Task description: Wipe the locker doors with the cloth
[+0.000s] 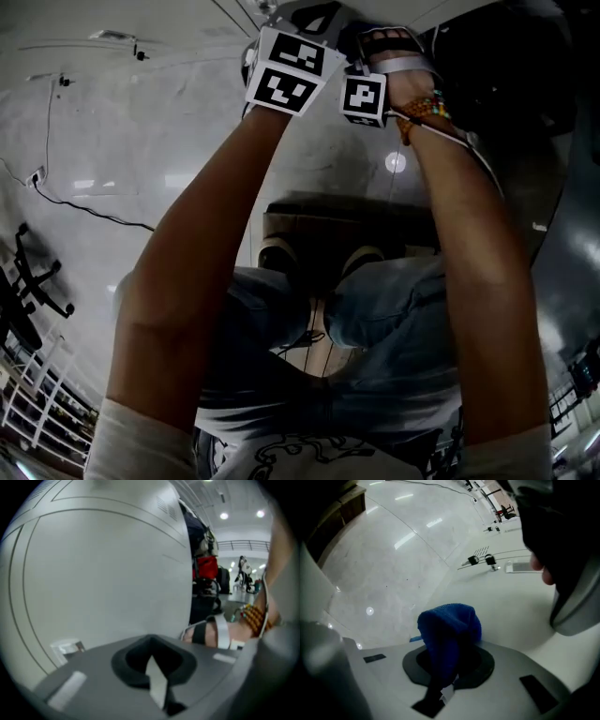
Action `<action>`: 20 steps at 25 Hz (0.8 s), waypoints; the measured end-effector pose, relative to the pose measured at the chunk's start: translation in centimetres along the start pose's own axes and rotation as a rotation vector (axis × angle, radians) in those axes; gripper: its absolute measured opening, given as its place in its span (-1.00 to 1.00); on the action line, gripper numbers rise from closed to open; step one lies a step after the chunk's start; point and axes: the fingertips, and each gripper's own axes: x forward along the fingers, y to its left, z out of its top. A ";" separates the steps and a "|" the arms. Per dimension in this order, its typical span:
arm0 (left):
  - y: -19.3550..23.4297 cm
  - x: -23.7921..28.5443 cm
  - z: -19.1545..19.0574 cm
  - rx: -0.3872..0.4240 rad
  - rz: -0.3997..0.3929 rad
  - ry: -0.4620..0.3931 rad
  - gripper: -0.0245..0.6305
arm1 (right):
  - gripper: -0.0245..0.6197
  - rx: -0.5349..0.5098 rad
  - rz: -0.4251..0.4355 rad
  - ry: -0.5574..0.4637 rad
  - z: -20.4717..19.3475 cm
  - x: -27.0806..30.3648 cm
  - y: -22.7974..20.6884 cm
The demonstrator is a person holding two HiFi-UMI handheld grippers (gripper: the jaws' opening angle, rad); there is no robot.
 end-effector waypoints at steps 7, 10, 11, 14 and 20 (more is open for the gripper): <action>-0.7 0.9 -3.8 -0.029 -0.003 0.002 -0.92 | -0.78 -0.020 0.073 0.023 1.6 4.8 4.5; -0.9 0.6 -5.4 -0.013 -0.007 0.044 -0.92 | -0.78 -0.037 0.088 0.020 1.9 5.6 5.4; -0.8 0.4 -5.5 -0.013 -0.004 0.050 -0.92 | -0.78 -0.040 0.095 0.023 1.8 5.6 5.4; -0.3 -0.4 -4.5 -0.035 0.016 0.037 -0.92 | -0.78 -0.020 0.105 0.035 1.0 4.3 4.4; 0.1 -3.8 1.7 0.019 -0.001 0.017 -0.92 | -0.78 0.100 0.030 0.008 -1.7 -2.8 -2.0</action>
